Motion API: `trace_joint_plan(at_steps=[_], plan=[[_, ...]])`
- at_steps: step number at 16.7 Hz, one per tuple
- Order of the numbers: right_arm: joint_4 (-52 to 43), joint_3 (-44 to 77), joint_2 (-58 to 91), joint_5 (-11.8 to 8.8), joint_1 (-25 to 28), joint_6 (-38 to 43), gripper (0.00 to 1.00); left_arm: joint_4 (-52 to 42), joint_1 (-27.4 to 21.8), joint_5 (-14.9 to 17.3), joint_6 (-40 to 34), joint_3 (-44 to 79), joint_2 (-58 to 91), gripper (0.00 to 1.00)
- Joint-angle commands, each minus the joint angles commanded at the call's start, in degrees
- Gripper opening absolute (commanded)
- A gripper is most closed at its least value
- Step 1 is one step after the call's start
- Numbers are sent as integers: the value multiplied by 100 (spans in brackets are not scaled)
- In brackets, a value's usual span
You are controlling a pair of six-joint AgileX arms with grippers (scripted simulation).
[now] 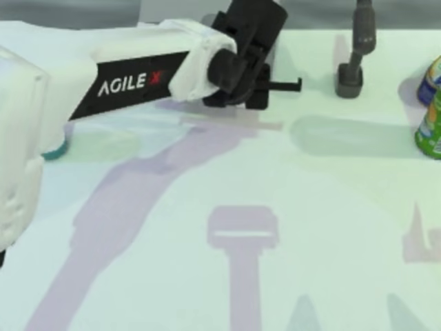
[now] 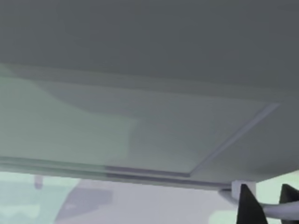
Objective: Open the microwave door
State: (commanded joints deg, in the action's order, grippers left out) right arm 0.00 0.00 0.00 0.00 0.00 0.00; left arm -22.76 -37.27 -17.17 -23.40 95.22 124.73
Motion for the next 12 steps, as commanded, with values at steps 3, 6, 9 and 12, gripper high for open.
trace_joint_plan(at_steps=[3, 6, 9, 12], plan=[[0, 0, 0, 0, 0, 0, 100, 0, 0, 0, 0, 0, 0, 0], [0, 0, 0, 0, 0, 0, 100, 0, 0, 0, 0, 0, 0, 0], [0, 0, 0, 0, 0, 0, 100, 0, 0, 0, 0, 0, 0, 0], [0, 0, 0, 0, 0, 0, 100, 4, -50, 39, -26, 25, 13, 0]])
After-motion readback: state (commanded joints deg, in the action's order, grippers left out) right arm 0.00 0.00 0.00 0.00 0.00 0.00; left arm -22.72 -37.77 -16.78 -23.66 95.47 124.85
